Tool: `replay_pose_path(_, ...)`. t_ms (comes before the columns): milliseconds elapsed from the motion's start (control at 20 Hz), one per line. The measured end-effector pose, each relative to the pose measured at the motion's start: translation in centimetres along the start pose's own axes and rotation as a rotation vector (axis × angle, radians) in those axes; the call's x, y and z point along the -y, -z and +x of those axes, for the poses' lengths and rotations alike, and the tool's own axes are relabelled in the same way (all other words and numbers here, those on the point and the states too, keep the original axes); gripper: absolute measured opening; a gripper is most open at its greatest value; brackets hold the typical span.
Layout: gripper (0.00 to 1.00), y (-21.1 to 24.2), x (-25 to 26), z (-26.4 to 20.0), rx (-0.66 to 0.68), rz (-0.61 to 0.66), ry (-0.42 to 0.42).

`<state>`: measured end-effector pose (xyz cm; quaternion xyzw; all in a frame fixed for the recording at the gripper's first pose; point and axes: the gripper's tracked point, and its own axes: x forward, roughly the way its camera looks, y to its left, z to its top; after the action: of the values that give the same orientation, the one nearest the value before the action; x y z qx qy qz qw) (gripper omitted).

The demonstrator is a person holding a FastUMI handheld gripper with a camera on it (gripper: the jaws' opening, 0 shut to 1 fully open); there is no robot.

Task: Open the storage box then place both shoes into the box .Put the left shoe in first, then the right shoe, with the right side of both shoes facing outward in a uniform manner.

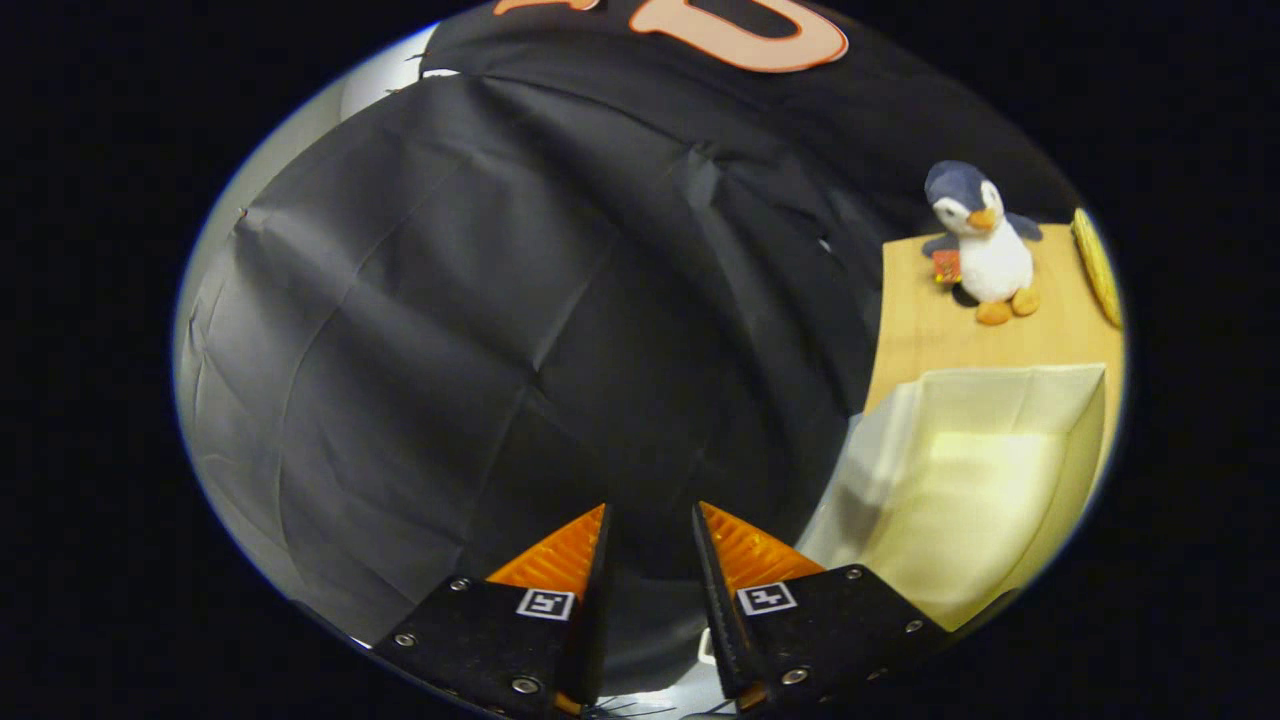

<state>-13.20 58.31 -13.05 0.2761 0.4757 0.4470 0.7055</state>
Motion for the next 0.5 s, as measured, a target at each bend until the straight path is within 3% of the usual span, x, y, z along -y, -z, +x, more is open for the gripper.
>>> replay_pose_path(250,0.81,-1.5,7.5,-8.3,0.091,-0.091,0.167)
replay_pose_path(350,0.88,-1.6,11.2,-12.3,0.126,-0.136,0.258)
replay_pose_path(500,0.89,-1.4,16.7,-17.8,0.142,-0.184,0.393)
